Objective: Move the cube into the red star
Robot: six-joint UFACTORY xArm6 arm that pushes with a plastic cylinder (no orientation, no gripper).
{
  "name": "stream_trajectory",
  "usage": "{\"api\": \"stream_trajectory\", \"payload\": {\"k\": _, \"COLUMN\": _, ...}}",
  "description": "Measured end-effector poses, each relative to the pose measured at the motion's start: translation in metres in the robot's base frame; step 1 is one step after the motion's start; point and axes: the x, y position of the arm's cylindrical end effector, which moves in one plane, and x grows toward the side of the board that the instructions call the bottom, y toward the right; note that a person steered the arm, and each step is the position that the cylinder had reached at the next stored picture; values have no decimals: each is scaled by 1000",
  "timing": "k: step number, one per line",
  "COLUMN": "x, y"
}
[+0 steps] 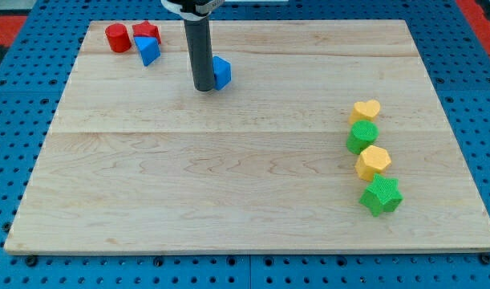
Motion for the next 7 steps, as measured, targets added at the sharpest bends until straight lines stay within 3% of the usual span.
{"api": "stream_trajectory", "payload": {"k": 1, "x": 13, "y": 18}}
{"api": "stream_trajectory", "payload": {"k": 3, "x": -9, "y": 21}}
{"api": "stream_trajectory", "payload": {"k": 4, "x": 9, "y": 54}}
{"api": "stream_trajectory", "payload": {"k": 6, "x": -45, "y": 13}}
{"api": "stream_trajectory", "payload": {"k": 7, "x": -57, "y": -44}}
